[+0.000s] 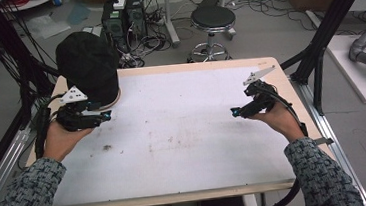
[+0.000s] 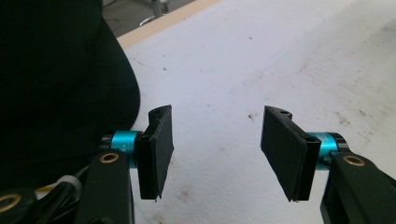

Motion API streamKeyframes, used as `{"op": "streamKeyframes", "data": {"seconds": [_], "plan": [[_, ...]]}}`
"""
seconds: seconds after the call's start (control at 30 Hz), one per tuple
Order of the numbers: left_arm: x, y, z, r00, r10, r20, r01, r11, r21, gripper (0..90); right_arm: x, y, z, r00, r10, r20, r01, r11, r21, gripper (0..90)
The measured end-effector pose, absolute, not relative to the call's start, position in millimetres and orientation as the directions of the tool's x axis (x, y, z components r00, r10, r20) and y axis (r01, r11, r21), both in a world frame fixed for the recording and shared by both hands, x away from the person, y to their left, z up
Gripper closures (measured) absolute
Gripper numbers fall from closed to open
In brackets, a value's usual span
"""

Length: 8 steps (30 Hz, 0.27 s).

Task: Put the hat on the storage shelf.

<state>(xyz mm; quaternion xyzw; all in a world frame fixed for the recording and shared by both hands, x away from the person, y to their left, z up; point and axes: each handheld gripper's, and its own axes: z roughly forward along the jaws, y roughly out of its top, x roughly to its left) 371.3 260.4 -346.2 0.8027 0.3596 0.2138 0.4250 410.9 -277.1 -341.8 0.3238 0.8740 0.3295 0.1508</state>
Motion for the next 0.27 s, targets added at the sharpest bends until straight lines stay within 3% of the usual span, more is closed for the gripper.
{"op": "streamKeyframes", "data": {"seconds": [0.27], "plan": [[369.7,259.1,-350.3,0.653,0.757,0.033,0.396,-0.377,0.837,43.5,410.0,-277.4,-341.5,-0.745,0.665,-0.052,0.467,0.576,0.671,6.1]]}}
